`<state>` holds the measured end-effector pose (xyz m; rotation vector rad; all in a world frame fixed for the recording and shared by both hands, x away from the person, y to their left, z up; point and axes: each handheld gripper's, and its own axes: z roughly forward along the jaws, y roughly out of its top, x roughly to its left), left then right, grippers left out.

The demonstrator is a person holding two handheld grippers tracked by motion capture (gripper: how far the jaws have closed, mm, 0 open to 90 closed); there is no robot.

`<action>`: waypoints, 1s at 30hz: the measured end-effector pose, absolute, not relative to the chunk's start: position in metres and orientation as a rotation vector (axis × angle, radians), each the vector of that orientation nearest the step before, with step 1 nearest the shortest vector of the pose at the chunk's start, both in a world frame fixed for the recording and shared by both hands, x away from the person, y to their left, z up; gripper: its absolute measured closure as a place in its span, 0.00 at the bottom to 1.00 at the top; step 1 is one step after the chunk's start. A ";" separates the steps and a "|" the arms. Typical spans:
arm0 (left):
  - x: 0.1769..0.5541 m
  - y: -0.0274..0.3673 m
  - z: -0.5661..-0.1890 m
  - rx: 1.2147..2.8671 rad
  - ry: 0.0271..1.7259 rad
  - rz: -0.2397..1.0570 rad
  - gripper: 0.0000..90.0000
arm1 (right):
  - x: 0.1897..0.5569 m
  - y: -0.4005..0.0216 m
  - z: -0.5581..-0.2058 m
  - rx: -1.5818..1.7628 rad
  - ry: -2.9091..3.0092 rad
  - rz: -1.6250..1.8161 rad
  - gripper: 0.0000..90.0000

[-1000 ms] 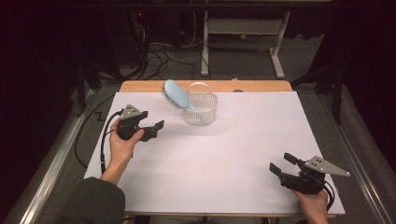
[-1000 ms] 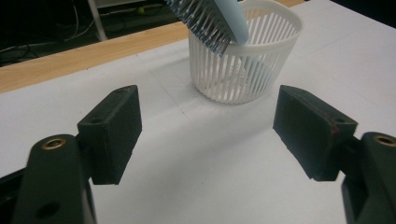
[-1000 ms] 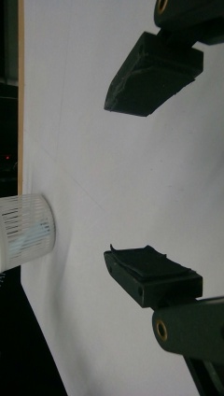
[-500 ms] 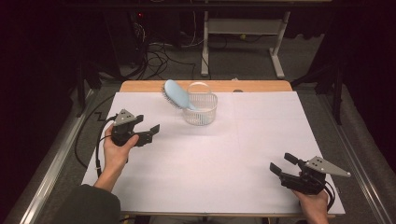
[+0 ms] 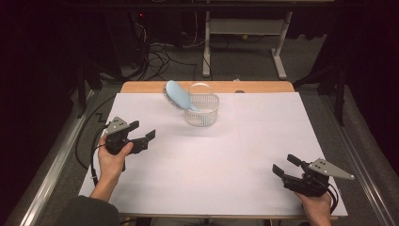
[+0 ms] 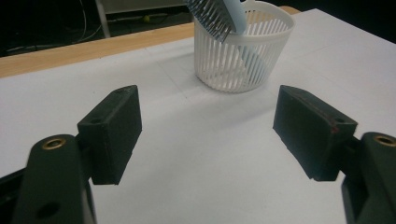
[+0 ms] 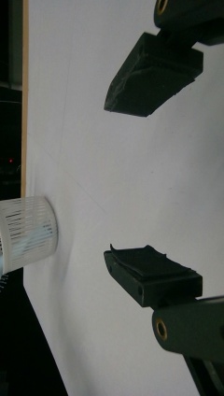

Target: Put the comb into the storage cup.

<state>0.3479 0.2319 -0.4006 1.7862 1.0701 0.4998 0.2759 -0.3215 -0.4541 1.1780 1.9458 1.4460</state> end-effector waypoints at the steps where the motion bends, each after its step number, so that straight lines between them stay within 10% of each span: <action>1: 0.347 0.234 -0.402 1.768 1.071 0.478 0.27 | 0.276 -0.322 -0.454 1.185 1.944 1.446 0.27; 30: 0.322 0.255 -0.408 1.749 1.063 0.505 0.25 | 0.277 -0.320 -0.455 1.170 1.950 1.433 0.28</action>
